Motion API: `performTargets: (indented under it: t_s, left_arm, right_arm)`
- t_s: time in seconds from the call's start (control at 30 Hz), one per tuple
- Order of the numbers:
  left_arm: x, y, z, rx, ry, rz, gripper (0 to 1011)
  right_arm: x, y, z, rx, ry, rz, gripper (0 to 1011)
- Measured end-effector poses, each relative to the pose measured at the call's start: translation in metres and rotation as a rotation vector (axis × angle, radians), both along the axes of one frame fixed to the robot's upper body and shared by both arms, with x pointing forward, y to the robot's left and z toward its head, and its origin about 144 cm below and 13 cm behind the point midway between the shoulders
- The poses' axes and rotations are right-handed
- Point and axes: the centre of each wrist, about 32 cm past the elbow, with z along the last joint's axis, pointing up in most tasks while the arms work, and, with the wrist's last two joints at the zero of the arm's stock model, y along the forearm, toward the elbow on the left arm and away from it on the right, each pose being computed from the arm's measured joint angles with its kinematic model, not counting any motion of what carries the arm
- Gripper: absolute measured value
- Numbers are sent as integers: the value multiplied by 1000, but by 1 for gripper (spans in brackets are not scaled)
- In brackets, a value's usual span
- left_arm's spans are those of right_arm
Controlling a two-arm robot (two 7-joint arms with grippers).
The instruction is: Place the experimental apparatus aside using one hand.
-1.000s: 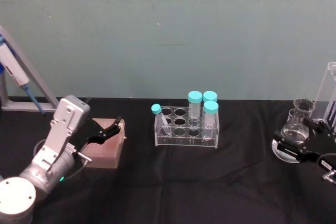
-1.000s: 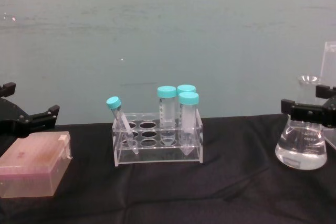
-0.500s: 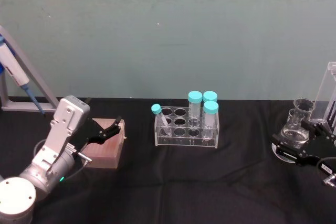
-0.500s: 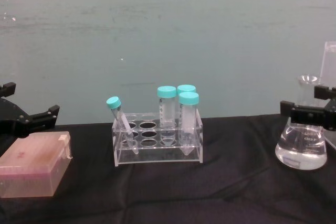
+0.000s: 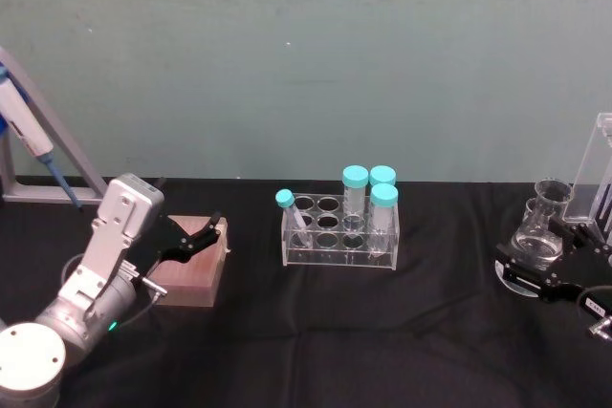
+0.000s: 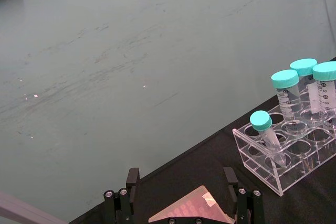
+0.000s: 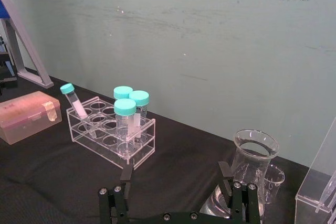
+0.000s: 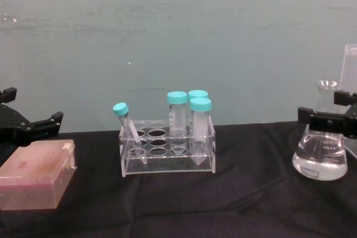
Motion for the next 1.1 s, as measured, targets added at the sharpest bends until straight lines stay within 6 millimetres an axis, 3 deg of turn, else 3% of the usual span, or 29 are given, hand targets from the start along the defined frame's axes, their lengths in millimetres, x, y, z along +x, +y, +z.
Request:
performTargets:
  t_s: [1.1]
  left_arm:
    - [0, 0, 0, 0, 0, 0, 1000]
  right_arm:
    - [-21, -16, 0, -18, 35, -67, 1003]
